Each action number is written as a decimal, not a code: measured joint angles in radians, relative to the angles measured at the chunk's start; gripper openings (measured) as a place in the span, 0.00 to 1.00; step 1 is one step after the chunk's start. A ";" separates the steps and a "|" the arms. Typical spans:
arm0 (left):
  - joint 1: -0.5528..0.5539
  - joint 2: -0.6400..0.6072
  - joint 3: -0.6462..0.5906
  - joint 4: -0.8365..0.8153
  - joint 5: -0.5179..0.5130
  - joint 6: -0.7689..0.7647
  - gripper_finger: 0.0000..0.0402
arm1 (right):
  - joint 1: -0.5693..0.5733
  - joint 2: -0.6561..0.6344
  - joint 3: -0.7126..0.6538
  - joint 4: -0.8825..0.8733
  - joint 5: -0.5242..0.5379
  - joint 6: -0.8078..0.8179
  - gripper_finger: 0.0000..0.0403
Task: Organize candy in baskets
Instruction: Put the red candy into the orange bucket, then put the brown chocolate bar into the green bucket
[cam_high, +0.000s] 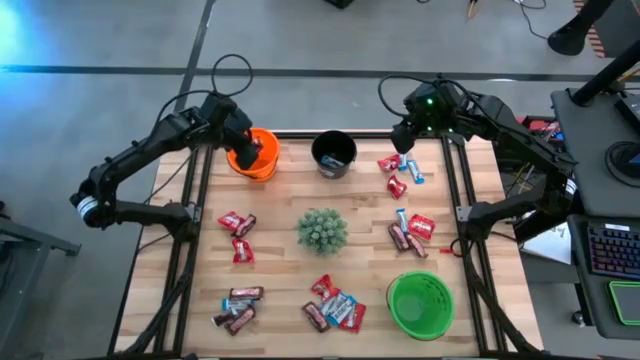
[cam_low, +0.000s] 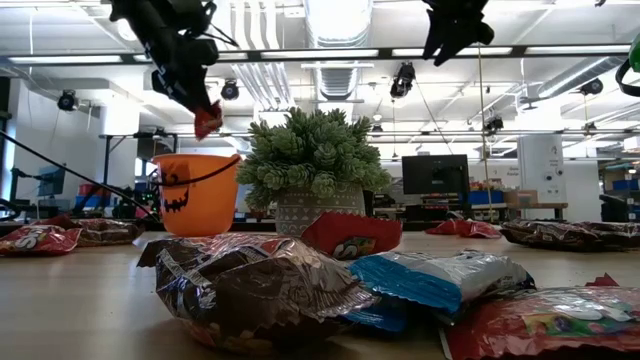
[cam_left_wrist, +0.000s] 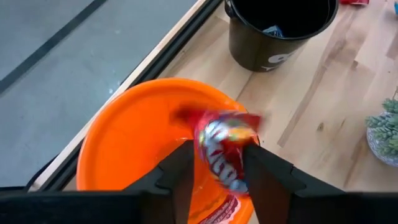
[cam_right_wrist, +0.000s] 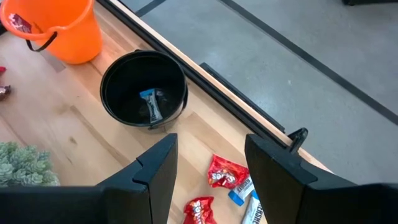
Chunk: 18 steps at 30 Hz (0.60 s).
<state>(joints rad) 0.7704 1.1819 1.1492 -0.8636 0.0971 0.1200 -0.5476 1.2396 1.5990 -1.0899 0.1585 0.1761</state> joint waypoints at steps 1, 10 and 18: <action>0.000 -0.001 0.000 -0.004 0.000 0.000 0.32 | 0.000 0.000 0.000 0.000 0.000 0.000 0.45; -0.001 -0.001 0.000 -0.081 0.000 0.046 0.39 | 0.000 0.000 0.000 -0.008 0.000 0.000 0.45; -0.001 -0.044 0.004 -0.094 0.098 0.079 0.39 | 0.000 0.000 0.000 -0.112 0.000 0.066 0.45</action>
<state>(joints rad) 0.7690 1.1375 1.1529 -0.9573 0.1954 0.1990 -0.5476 1.2396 1.5990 -1.2021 0.1585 0.2419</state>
